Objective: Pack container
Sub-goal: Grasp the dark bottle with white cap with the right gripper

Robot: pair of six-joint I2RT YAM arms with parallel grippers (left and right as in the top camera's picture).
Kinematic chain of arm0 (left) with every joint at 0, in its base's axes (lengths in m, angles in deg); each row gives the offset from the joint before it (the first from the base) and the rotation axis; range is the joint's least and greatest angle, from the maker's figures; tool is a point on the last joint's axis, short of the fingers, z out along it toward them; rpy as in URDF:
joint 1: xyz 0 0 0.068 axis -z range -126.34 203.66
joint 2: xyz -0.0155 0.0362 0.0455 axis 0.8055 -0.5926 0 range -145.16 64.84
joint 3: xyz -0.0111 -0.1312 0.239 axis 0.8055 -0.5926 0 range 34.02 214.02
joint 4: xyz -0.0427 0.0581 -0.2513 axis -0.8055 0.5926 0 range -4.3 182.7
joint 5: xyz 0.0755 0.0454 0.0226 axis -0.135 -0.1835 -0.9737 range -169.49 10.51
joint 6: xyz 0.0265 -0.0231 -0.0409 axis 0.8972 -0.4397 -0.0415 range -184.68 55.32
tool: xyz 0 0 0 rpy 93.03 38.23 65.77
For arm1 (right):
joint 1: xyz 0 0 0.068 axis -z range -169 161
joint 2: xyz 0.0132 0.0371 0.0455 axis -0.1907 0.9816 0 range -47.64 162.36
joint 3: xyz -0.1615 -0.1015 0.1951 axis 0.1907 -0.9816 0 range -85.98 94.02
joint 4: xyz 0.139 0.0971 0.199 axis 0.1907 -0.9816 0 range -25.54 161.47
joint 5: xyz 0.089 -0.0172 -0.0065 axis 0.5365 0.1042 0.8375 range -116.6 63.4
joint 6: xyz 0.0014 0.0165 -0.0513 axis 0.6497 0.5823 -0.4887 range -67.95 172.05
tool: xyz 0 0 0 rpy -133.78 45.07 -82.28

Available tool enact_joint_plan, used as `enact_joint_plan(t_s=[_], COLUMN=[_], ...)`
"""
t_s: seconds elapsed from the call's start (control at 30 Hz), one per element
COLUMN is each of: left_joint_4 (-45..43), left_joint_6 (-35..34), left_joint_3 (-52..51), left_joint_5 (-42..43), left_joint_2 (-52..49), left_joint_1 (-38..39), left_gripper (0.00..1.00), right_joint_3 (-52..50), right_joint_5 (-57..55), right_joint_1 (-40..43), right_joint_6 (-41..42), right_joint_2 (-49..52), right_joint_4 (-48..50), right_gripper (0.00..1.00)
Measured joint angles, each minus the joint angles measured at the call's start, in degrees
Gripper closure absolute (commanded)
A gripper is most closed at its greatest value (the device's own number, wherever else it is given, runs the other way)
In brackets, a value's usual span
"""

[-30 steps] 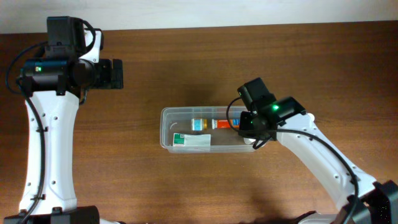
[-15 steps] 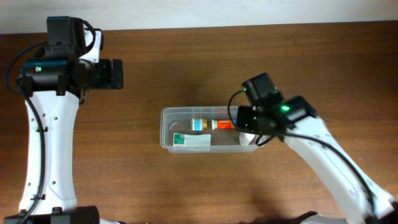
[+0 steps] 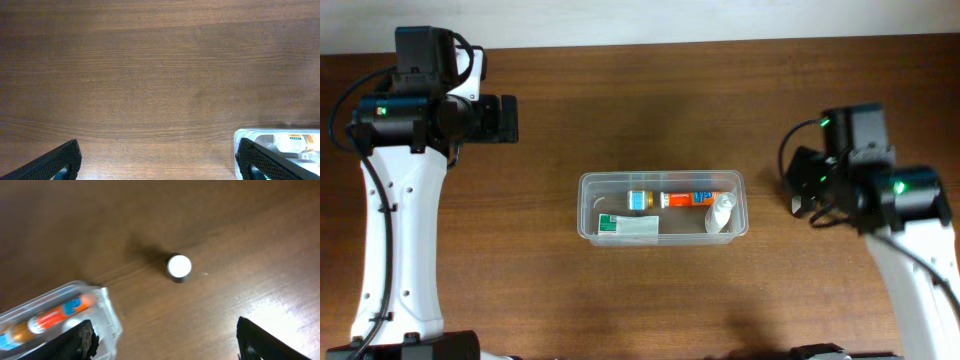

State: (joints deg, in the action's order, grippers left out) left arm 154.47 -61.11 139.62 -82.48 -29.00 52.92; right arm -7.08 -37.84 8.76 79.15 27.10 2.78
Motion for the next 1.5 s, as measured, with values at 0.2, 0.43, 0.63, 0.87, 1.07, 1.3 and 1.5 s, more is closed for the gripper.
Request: enact_joint_plan(t_s=[0.2, 0.43, 0.63, 0.87, 1.07, 1.3, 1.5], left_joint_4=[0.0, 0.0, 0.0, 0.0, 0.0, 0.0, 0.0], left_joint_6=[0.0, 0.0, 0.0, 0.0, 0.0, 0.0, 0.0], left_joint_3=[0.0, 0.0, 0.0, 0.0, 0.0, 0.0, 0.0], left_joint_5=[0.0, 0.0, 0.0, 0.0, 0.0, 0.0, 0.0], left_joint_2=[0.0, 0.0, 0.0, 0.0, 0.0, 0.0, 0.0], left_joint_1=[0.0, 0.0, 0.0, 0.0, 0.0, 0.0, 0.0], left_gripper=[0.00, 0.00, 0.00, 0.00, 0.00, 0.00, 0.00], right_joint_3=[-0.2, -0.4, -0.4, -0.4, -0.4, 0.0, 5.5], right_joint_5=[4.4, 10.0, 11.6, 11.8, 12.0, 12.4, 12.4], right_joint_1=[9.0, 13.6, 13.6, 13.6, 13.6, 13.6, 12.7], right_joint_6=[-3.7, -7.7, -8.6, -9.1, -9.1, -9.2, -9.1], right_joint_2=[12.1, 21.8, 24.1, 24.7, 26.6, 26.7, 25.4], right_joint_4=[2.7, 4.1, 5.2, 6.0, 6.0, 4.7, -5.1], right_gripper=[0.28, 0.39, 0.45, 0.53, 0.76, 0.92, 0.94])
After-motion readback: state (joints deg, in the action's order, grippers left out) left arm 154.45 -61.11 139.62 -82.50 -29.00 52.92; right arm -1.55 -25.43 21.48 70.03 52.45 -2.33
